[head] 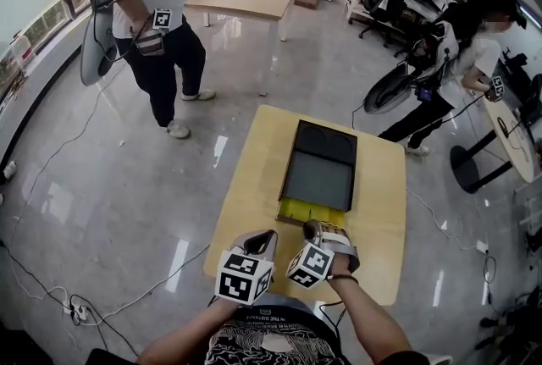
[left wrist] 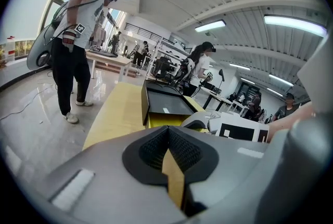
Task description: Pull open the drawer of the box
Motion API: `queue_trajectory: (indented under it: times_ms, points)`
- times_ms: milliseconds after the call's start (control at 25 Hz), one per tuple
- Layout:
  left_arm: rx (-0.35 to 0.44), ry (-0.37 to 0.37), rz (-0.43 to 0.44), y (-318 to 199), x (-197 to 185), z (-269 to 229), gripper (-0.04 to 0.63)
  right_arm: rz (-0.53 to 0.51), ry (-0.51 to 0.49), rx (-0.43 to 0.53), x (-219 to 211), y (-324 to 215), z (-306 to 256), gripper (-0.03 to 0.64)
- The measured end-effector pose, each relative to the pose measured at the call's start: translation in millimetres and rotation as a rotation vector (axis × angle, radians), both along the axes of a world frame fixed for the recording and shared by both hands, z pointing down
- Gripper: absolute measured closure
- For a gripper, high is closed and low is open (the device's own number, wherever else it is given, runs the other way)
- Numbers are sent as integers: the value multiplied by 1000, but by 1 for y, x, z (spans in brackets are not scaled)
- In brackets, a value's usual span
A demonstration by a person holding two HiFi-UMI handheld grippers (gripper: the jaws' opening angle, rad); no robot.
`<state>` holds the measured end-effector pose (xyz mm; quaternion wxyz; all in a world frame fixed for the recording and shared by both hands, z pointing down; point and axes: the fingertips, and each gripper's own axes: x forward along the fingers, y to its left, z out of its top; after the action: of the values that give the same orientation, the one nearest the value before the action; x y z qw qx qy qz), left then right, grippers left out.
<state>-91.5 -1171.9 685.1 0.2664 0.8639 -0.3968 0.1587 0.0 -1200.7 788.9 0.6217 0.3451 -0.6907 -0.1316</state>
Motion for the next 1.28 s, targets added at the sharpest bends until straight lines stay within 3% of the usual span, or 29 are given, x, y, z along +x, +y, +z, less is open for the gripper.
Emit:
queue_trajectory:
  times_ms: [200, 400, 560, 720, 1280]
  points:
    - [9, -4, 10, 84, -13, 4, 583, -4, 5, -3, -15, 87, 7, 574]
    - [6, -9, 13, 94, 5, -43, 583, -1, 1, -15, 2, 95, -39, 574]
    - [18, -12, 20, 190, 17, -23, 583, 3, 0, -11, 13, 193, -16, 574]
    - [20, -15, 27, 215, 26, -29, 583, 18, -10, -5, 23, 216, -24, 574]
    - [28, -16, 55, 373, -32, -32, 583, 26, 7, -18, -39, 385, -22, 574]
